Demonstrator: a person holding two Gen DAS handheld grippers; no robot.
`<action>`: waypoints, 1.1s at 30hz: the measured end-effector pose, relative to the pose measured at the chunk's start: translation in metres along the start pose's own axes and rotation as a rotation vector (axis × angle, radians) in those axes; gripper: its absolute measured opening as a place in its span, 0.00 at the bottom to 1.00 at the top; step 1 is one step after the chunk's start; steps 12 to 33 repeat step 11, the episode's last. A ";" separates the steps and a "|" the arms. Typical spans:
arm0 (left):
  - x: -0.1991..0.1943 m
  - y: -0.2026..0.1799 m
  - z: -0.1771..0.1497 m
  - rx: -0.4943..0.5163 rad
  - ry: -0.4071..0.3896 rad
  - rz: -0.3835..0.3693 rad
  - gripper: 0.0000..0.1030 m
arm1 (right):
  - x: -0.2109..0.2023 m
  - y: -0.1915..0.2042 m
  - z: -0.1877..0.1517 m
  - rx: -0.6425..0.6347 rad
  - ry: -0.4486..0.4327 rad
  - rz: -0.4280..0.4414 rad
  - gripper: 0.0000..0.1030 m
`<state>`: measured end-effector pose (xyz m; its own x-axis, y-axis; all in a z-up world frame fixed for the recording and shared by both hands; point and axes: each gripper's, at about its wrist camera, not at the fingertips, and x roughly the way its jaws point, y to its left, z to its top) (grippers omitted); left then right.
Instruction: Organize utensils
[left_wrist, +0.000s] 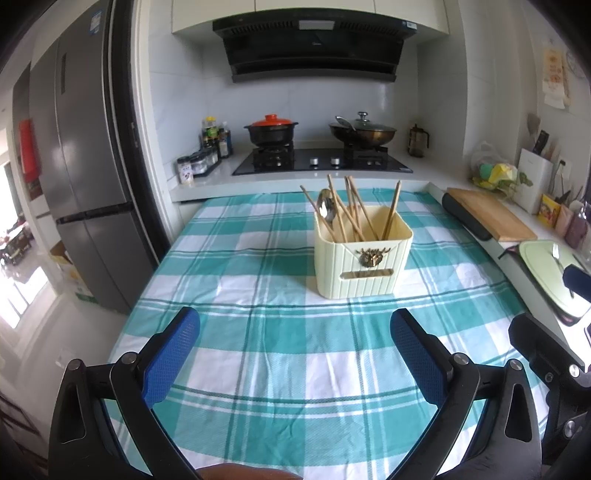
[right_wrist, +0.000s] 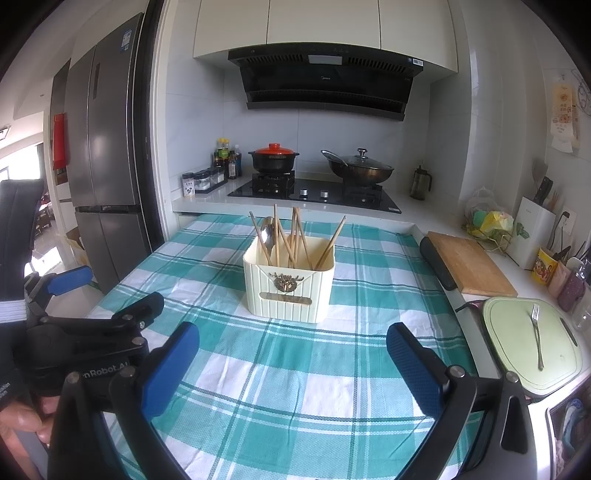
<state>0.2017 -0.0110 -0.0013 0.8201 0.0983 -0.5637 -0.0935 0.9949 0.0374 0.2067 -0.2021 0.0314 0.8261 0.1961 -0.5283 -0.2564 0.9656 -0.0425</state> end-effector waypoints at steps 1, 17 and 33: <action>0.000 0.000 0.000 0.002 0.000 -0.001 1.00 | 0.000 0.000 0.000 0.000 0.000 0.000 1.00; -0.003 0.000 0.001 -0.005 -0.031 -0.004 1.00 | 0.003 -0.006 -0.003 0.012 0.016 -0.004 1.00; -0.003 0.000 0.001 -0.005 -0.031 -0.004 1.00 | 0.003 -0.006 -0.003 0.012 0.016 -0.004 1.00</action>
